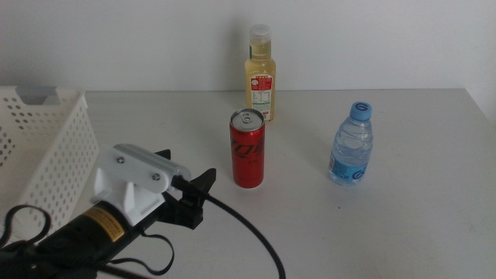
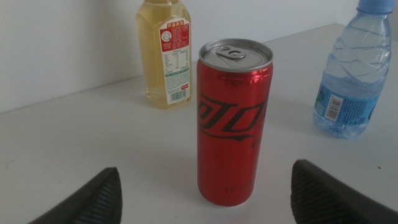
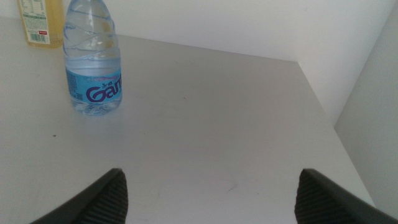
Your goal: Use arms to grab the bottles and put them into the dustbin to the left of the table.
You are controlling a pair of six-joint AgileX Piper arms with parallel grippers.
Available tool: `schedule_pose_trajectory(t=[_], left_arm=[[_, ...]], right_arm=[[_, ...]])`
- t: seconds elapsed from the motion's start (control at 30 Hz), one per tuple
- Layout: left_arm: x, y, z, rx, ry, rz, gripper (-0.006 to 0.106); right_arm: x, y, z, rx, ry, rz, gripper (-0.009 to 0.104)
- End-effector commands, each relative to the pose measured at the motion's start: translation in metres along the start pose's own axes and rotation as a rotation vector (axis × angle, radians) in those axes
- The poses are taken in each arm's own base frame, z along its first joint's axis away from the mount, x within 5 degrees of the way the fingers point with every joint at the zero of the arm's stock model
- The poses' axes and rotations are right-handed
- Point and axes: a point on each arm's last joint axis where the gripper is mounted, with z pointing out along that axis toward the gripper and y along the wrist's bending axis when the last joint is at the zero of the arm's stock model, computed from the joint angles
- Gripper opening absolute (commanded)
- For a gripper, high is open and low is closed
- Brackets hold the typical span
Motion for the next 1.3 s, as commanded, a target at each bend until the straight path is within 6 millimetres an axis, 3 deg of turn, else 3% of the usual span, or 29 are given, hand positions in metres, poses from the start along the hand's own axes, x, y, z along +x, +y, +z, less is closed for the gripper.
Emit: schedule_pose_trajectory(t=[0.0,0.27,0.57,0.97,1.27], left_arm=[[-0.019,-0.003,0.015,0.032,-0.126,-0.023,0.092],[-0.017,-0.006,0.065,0.086,-0.106,-0.038,0.092],[-0.011,-0.009,0.102,0.125,-0.098,-0.054,0.092],[-0.006,-0.01,0.136,0.154,-0.103,-0.063,0.092],[0.0,-0.01,0.148,0.158,-0.11,-0.077,0.09]], right_arm=[[-0.01,-0.002,-0.003,0.026,-0.099,-0.018,0.075],[-0.01,-0.002,-0.003,0.026,-0.099,-0.018,0.075],[-0.01,-0.002,-0.003,0.026,-0.099,-0.018,0.075],[-0.01,-0.002,-0.003,0.026,-0.099,-0.018,0.075],[-0.01,-0.002,-0.003,0.026,-0.099,-0.018,0.075]])
